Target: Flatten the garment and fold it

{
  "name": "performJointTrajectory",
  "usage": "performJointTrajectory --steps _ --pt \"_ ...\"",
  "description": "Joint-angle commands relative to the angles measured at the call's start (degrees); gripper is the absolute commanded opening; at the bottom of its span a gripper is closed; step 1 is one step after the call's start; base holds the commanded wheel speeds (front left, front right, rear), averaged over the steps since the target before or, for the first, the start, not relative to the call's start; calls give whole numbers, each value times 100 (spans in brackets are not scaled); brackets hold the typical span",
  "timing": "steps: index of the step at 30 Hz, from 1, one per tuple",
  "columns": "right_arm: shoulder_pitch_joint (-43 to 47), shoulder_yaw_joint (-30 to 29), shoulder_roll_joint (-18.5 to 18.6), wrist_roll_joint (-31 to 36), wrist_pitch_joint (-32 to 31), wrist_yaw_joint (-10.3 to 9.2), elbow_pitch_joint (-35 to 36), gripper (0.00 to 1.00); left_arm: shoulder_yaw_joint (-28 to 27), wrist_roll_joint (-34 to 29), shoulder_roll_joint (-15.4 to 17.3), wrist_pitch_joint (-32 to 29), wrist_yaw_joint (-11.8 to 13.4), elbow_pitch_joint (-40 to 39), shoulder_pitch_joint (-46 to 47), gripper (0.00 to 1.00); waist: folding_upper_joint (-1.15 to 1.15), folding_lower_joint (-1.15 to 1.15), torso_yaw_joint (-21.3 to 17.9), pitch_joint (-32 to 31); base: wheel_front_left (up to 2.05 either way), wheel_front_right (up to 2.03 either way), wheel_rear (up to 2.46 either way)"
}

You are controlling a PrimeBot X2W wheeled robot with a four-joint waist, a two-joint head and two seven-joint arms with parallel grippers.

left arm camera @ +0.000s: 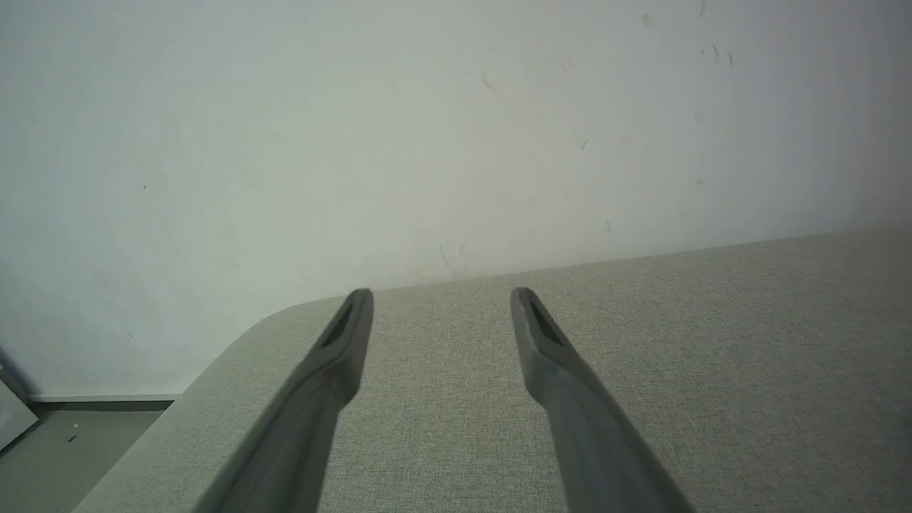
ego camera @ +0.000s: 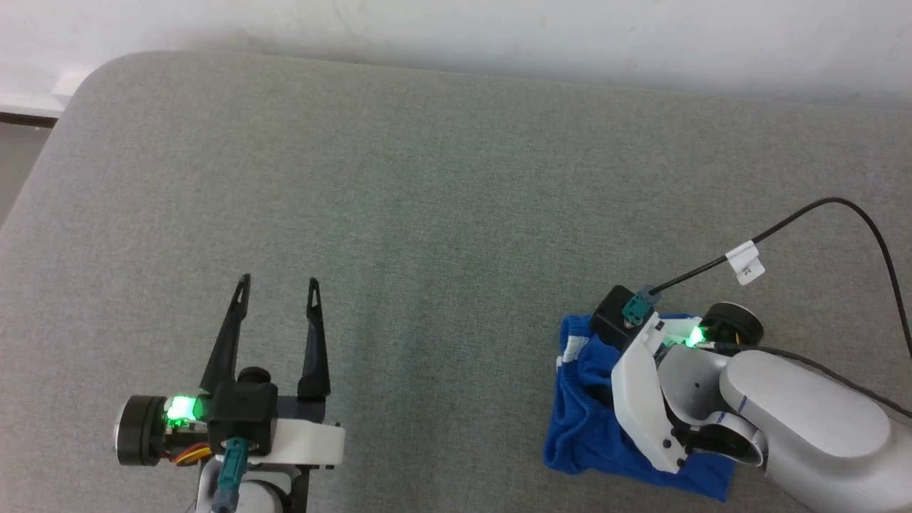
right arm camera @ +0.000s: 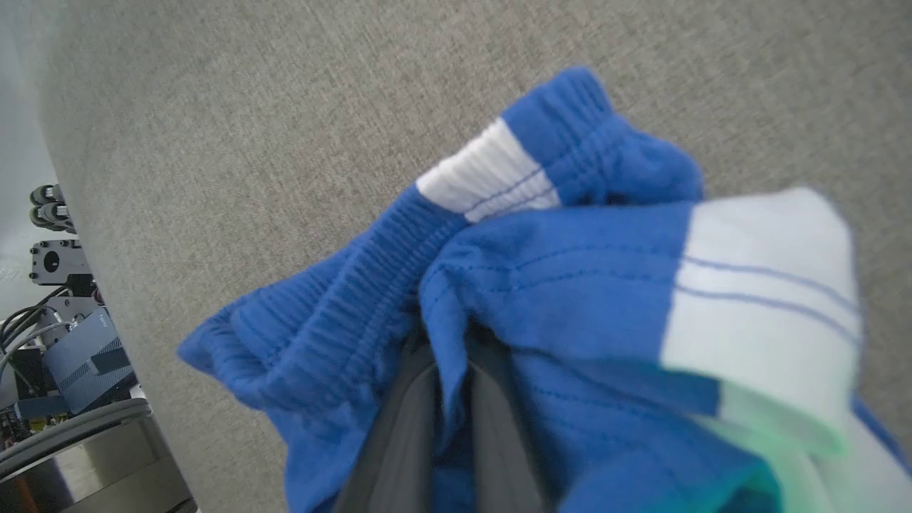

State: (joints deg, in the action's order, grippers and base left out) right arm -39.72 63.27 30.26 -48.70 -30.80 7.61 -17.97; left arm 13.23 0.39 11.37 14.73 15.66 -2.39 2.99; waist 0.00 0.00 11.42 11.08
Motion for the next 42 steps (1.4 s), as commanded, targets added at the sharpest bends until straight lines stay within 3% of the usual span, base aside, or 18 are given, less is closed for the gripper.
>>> performJointTrajectory --steps 1,3,4,5,6,13,18,22,28,33,38,42 --pt "44 123 -42 -34 35 -12 -121 0 -6 -2 0 27 -10 23 76 100 0 0 -8 -4 0 0 0" --pt "-35 259 -39 -46 262 -12 -145 0 -44 3 26 27 5 48 31 100 0 0 -77 -62 0 0 0" --pt "-79 314 -20 -34 396 -12 -125 14 -58 5 37 27 9 72 6 100 0 0 -114 -105 0 0 0" --pt "-127 365 11 -2 544 -12 -81 49 -72 8 49 27 12 93 -21 100 0 0 -159 -154 0 0 0" --pt "-170 401 52 30 698 -12 -21 100 -83 11 60 27 12 112 -49 100 0 0 -205 -207 0 0 0" --pt "-280 114 526 248 1649 -12 731 100 -179 42 134 27 -5 168 -253 100 0 0 -629 -595 0 0 0" --pt "-106 -761 794 668 2406 -12 1056 100 -224 43 161 27 -33 132 -311 100 0 0 -945 -765 0 0 0" --pt "291 -1857 677 1188 3182 -12 918 100 -243 35 162 27 -41 93 -324 100 0 0 -1157 -836 0 0 0" --pt "1233 -3787 0 2371 4231 -12 638 100 -280 57 119 27 -36 -28 -324 100 0 0 -1344 -890 0 0 0" --pt "2202 -5233 -878 3208 4541 -12 1003 100 -391 138 72 27 -64 -143 -375 100 0 0 -1405 -903 0 0 0" --pt "3111 -6129 -1799 3745 4576 -12 1770 100 -456 147 44 27 -137 -248 -549 100 0 0 -1399 -925 0 0 0" --pt "3757 -6442 -2332 4053 4578 -12 2173 100 -513 152 36 27 -193 -257 -708 100 0 0 -1366 -954 0 0 0"
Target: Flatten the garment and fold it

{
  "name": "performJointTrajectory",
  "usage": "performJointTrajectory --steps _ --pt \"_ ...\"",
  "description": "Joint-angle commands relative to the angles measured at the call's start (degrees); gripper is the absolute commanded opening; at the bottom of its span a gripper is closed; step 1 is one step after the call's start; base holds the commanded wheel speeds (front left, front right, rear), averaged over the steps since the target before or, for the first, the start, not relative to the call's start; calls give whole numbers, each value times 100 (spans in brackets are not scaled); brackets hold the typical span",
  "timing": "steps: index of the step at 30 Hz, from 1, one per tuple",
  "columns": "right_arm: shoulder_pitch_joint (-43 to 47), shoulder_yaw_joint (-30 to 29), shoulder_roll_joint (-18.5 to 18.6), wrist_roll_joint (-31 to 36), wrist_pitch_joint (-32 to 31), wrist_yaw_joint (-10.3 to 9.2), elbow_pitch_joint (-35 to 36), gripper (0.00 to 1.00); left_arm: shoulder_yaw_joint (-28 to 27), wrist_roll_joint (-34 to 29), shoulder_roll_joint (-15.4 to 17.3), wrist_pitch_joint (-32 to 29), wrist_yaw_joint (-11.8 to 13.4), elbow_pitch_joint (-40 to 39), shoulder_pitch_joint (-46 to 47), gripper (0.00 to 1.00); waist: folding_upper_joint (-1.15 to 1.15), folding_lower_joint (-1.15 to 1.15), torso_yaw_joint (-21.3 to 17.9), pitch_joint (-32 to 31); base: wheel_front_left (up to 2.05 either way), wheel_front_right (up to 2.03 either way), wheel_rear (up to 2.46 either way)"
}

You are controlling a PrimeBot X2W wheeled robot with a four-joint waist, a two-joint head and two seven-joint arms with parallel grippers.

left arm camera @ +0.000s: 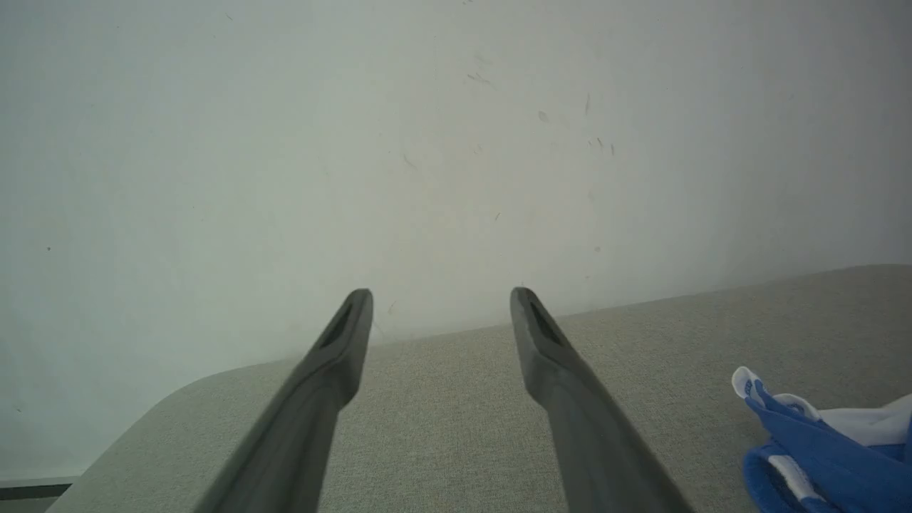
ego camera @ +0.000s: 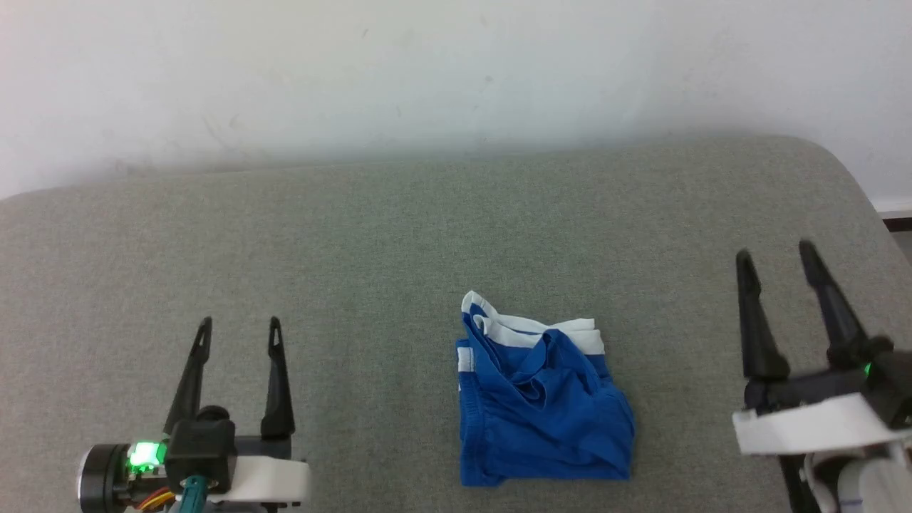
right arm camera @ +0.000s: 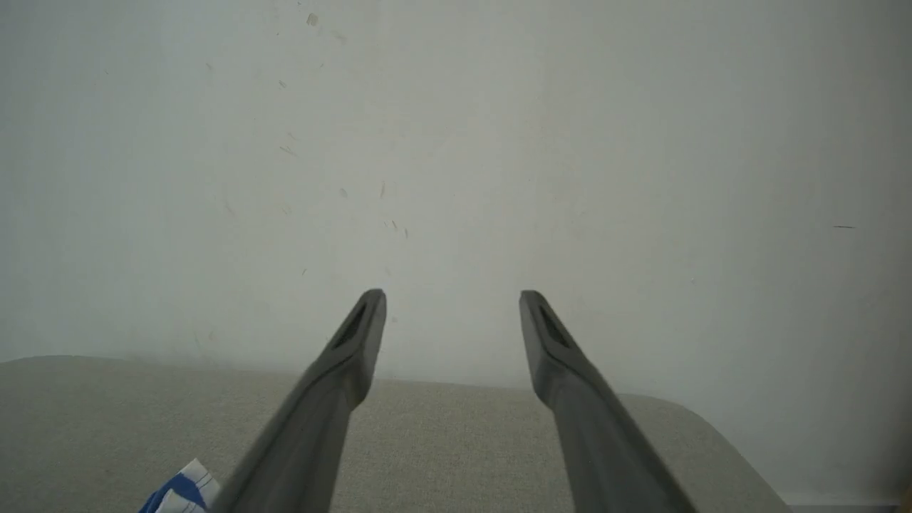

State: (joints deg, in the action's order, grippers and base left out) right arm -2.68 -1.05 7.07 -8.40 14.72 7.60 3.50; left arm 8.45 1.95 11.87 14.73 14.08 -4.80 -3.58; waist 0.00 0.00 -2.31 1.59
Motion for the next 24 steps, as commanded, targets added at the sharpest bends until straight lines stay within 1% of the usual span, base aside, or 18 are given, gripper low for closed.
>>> performJointTrajectory --steps 1,4,8,13,17,19,21,22,24 --pt "162 -38 -87 79 26 -11 86 100 -59 1 -15 27 -49 -13 -79 100 0 0 5 -4 0 0 0" --pt "416 -44 -242 213 27 -11 166 100 -110 8 -28 27 -110 27 -118 100 0 0 23 -12 0 0 0" --pt "566 -46 -347 277 27 -11 197 100 -147 -11 -75 27 -170 49 -137 100 0 0 45 -11 0 0 0" --pt "266 -193 -369 197 28 -11 281 100 -163 -55 -131 27 -218 59 -90 100 0 0 86 6 0 0 0" --pt "-345 -301 -81 193 28 -11 456 100 -178 -77 -159 27 -245 64 -55 100 0 0 120 4 0 0 0" --pt "-709 -198 202 217 28 -11 446 100 -188 -83 -171 27 -254 61 -54 100 0 0 135 5 0 0 0" --pt "-1045 6 504 200 -6 -11 276 100 -197 -83 -187 27 -264 66 -51 100 0 0 156 10 0 0 0" --pt "-1208 150 664 166 -149 -11 159 100 -199 -84 -193 27 -272 67 -45 100 0 0 171 15 0 0 0" --pt "-1514 494 974 12 -654 -11 -33 100 -198 -89 -208 27 -288 66 -24 100 0 0 210 31 0 0 0"
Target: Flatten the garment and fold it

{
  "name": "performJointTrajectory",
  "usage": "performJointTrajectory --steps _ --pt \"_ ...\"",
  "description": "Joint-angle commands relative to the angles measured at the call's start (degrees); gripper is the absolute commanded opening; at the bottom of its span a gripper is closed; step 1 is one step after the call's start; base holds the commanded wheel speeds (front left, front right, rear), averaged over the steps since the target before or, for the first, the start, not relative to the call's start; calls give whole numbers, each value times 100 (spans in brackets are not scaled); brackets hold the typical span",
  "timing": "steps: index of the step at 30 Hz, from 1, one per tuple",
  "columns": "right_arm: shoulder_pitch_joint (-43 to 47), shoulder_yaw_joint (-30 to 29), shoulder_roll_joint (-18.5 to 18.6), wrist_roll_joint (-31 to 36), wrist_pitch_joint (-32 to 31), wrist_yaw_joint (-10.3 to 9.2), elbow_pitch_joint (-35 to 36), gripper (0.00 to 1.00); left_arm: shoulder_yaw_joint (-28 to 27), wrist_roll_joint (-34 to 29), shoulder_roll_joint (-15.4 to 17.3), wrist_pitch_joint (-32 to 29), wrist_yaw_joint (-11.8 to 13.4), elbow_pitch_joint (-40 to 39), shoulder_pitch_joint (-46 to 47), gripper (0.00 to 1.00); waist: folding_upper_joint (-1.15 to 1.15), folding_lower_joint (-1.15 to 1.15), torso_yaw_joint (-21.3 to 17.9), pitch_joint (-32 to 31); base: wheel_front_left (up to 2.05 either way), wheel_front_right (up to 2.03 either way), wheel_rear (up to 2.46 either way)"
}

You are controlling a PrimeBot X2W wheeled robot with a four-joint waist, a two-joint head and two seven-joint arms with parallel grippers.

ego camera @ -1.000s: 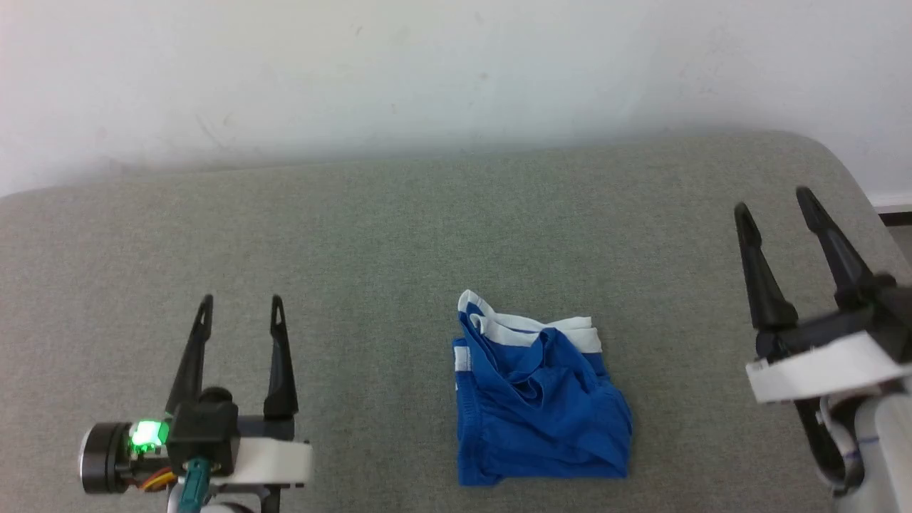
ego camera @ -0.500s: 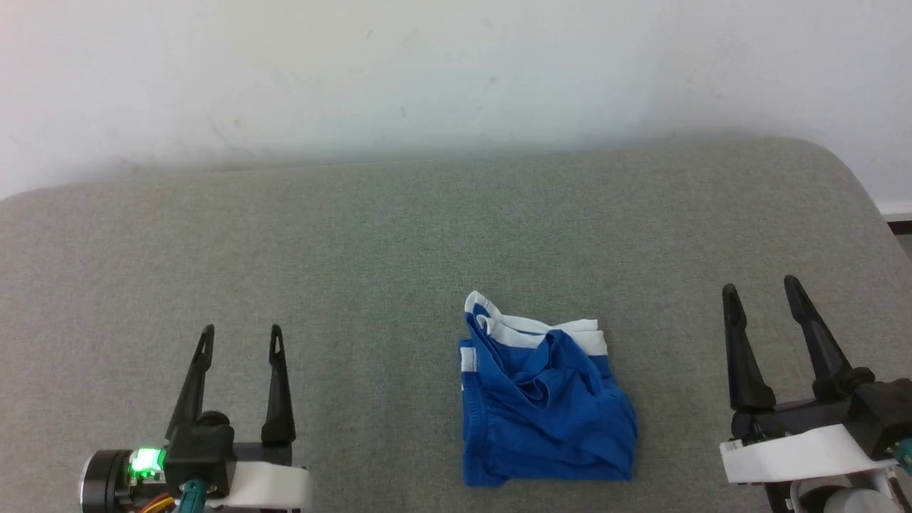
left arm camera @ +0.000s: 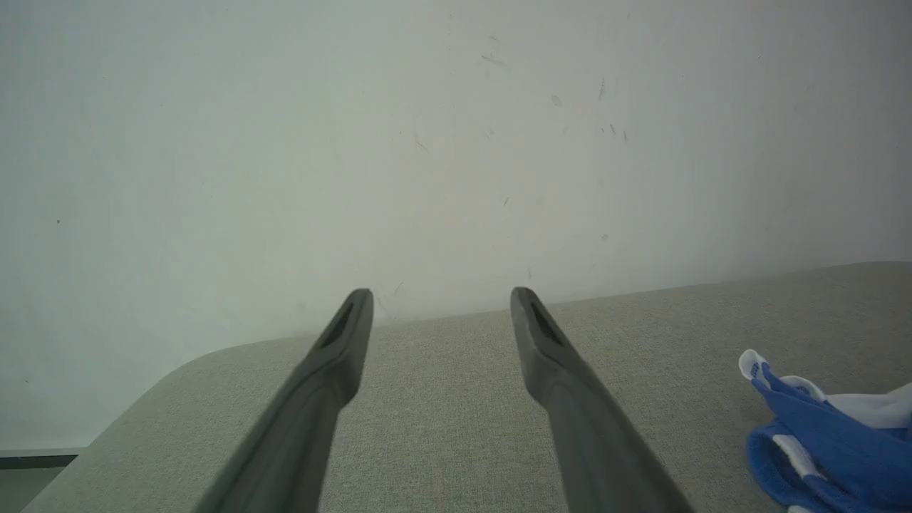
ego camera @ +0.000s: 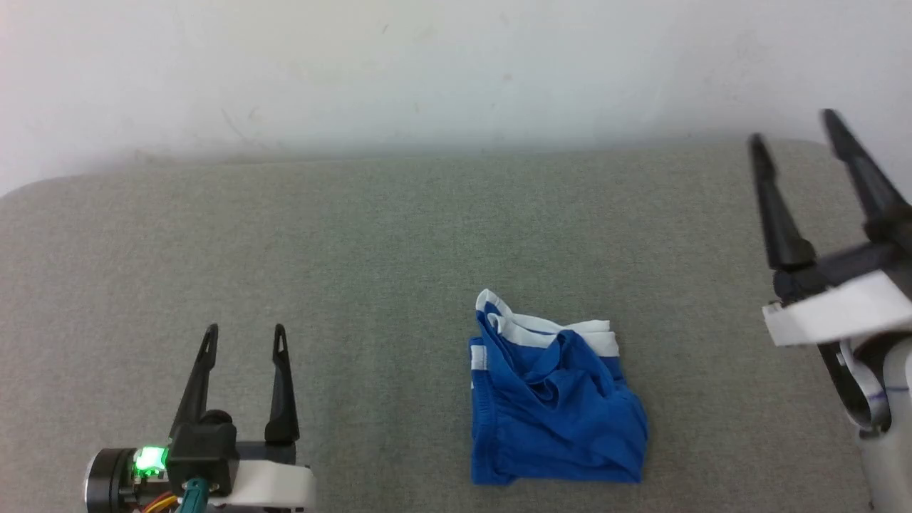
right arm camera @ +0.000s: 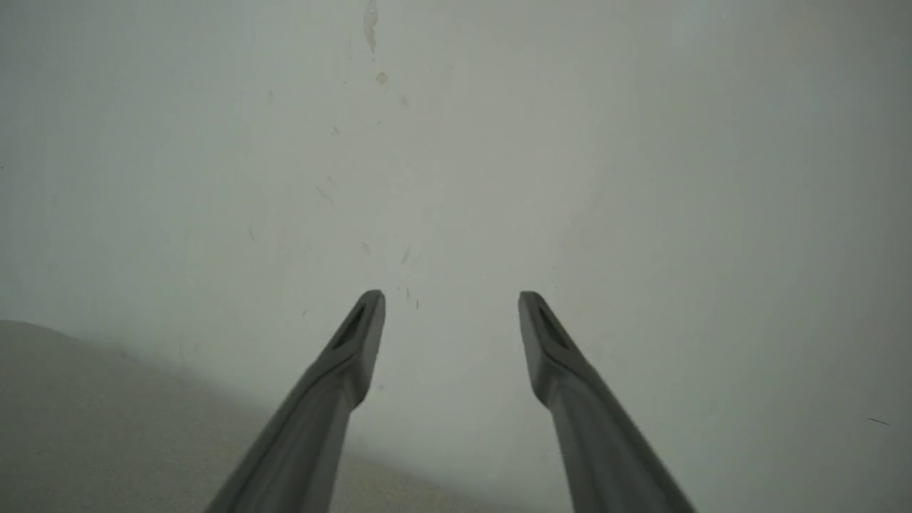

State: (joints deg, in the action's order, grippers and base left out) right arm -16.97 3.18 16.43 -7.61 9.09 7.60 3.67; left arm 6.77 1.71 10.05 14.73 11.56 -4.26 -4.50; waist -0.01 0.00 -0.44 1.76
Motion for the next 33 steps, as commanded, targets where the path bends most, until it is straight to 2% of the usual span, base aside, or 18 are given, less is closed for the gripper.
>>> performJointTrajectory --steps 1,5,6,9,12,16,18,22,27,33 --pt "-214 257 196 -195 -432 -11 -159 100 -29 -69 -33 27 -43 10 79 100 1 0 42 24 0 0 0" --pt "-602 1044 793 -1232 -2196 -11 -524 100 -32 -76 -69 27 -53 -1 93 100 1 0 110 65 0 0 0" --pt "-602 1044 793 -1232 -2196 -11 -524 100 -32 -76 -69 27 -53 -1 93 100 1 0 110 65 0 0 0" --pt "-783 1683 1366 -1998 -3260 -11 -589 100 -40 -79 -88 27 -65 -17 107 100 1 0 154 141 0 0 0" --pt "-838 2128 1741 -2741 -4123 -11 -714 100 -47 -86 -104 27 -76 -22 153 100 1 0 203 243 0 0 0" --pt "-853 2596 1990 -3585 -4884 -11 -896 100 -52 -94 -130 27 -88 -38 255 100 1 0 273 414 0 0 0" --pt "-881 2682 1943 -3951 -5009 -11 -1048 100 -48 -100 -143 27 -96 -46 311 100 1 0 310 514 0 0 0" --pt "-975 2980 1765 -4246 -5027 -11 -1414 100 -41 -113 -163 27 -110 -58 444 100 1 0 382 723 0 0 0" --pt "-1058 3367 1318 -4442 -4789 -11 -2045 100 -4 -130 -188 27 -130 -46 610 100 1 0 475 942 0 0 0" --pt "-1018 4194 1143 -4476 -4568 -11 -2484 100 31 -141 -210 27 -129 -18 727 100 1 0 561 1067 0 0 0"
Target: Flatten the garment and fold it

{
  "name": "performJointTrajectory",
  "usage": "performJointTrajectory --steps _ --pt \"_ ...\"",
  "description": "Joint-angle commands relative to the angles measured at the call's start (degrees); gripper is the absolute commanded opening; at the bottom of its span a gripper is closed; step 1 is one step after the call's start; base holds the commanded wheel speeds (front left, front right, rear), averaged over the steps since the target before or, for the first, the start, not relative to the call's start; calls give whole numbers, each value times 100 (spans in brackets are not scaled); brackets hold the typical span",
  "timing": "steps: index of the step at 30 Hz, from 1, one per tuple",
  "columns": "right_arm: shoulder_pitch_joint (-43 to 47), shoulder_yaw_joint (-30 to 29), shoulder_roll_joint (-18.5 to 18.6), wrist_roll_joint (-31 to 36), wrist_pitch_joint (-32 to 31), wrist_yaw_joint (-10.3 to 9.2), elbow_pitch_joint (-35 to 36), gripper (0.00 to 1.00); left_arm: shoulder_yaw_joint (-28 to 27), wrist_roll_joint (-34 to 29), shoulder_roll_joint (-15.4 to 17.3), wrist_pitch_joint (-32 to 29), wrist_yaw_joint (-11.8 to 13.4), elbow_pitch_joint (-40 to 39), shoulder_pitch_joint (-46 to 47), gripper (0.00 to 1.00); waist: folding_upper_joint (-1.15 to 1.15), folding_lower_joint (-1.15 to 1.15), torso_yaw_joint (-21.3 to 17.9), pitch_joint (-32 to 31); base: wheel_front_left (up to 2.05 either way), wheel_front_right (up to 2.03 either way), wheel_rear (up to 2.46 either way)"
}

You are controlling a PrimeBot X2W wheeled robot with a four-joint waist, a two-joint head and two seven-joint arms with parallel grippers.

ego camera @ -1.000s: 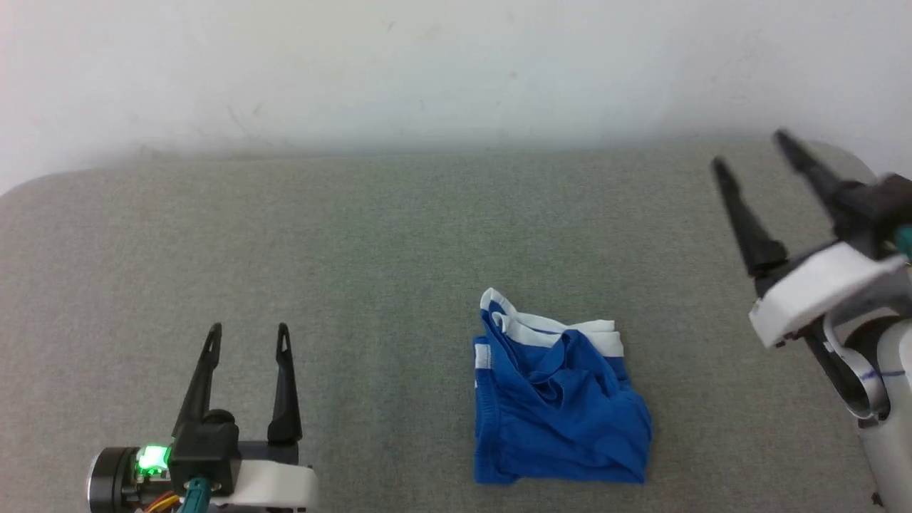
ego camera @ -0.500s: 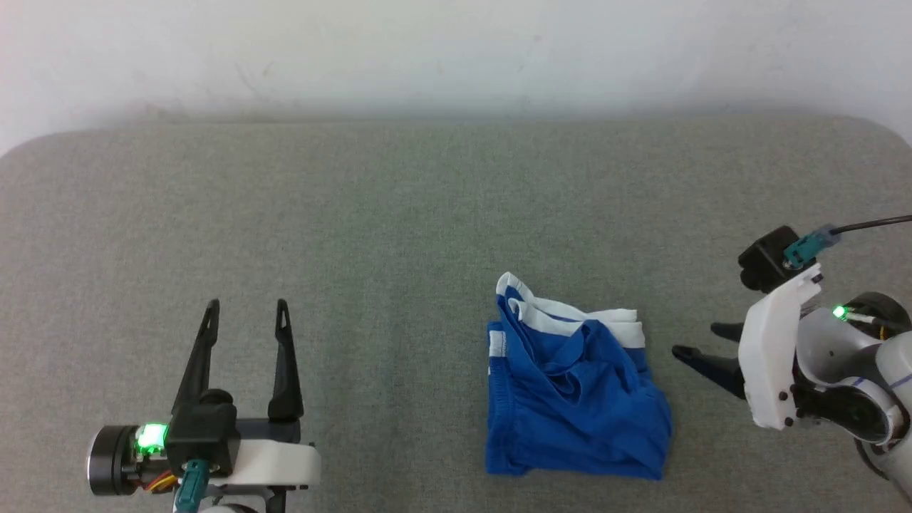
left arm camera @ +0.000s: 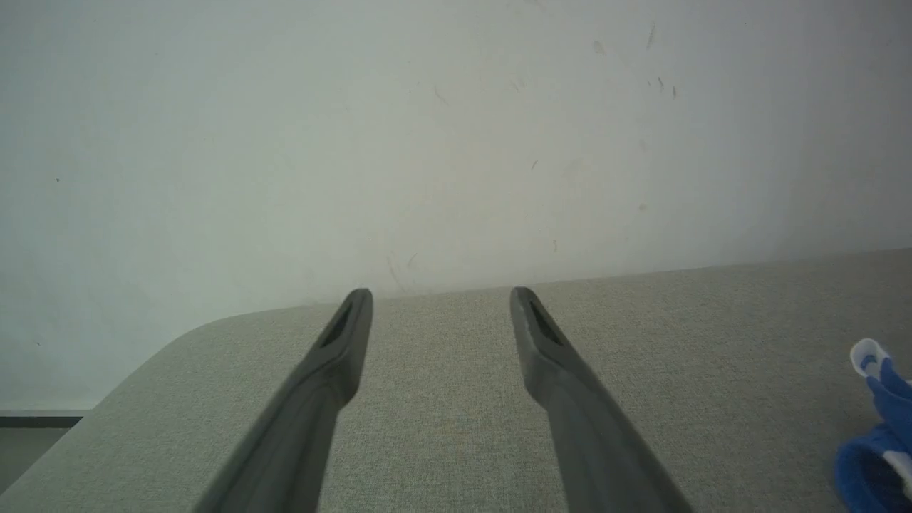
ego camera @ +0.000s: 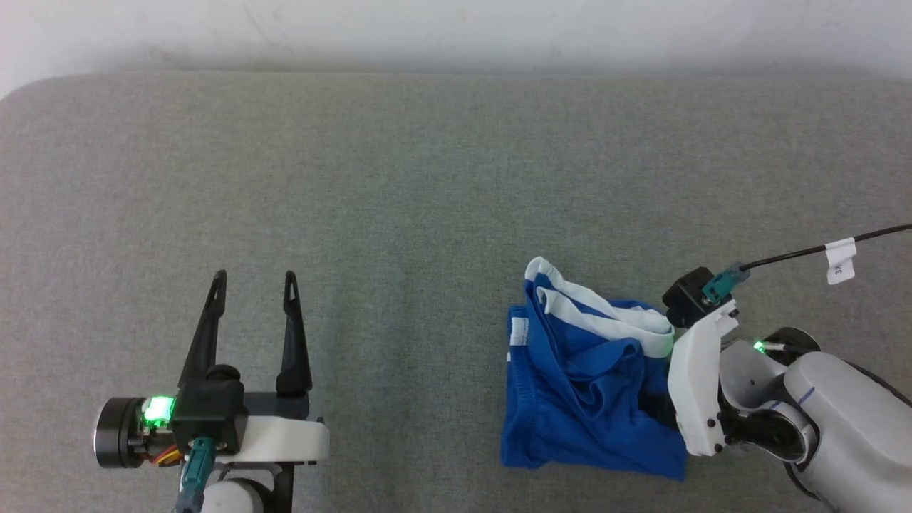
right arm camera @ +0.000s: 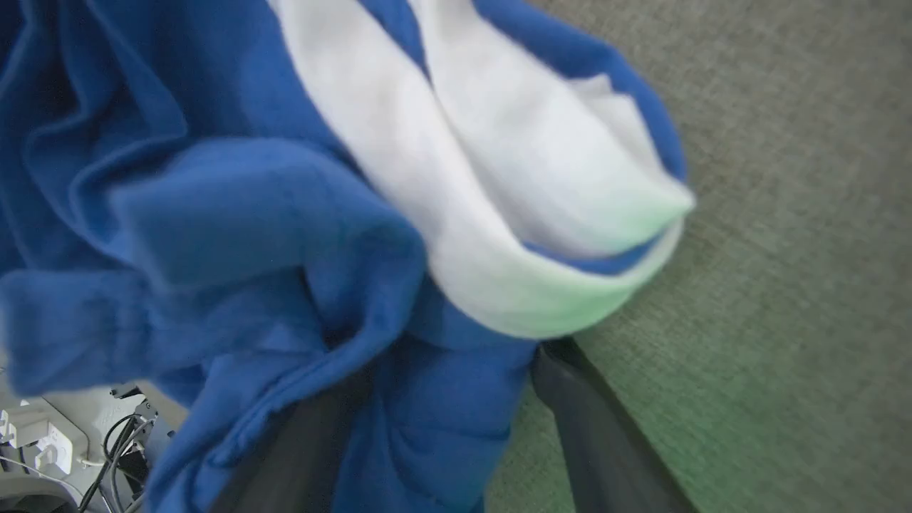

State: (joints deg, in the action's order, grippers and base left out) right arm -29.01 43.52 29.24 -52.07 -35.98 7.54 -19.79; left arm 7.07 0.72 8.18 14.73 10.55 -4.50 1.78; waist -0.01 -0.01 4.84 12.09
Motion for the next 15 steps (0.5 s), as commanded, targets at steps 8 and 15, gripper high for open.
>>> performJointTrajectory --steps 8,15 --pt "-277 719 79 -61 885 -5 -66 0 -67 -32 -3 27 38 74 2 100 1 1 -162 -149 0 0 0" --pt "-826 1095 554 93 1437 -5 563 0 -206 -2 34 27 114 53 -263 100 1 1 -757 -382 0 0 0"
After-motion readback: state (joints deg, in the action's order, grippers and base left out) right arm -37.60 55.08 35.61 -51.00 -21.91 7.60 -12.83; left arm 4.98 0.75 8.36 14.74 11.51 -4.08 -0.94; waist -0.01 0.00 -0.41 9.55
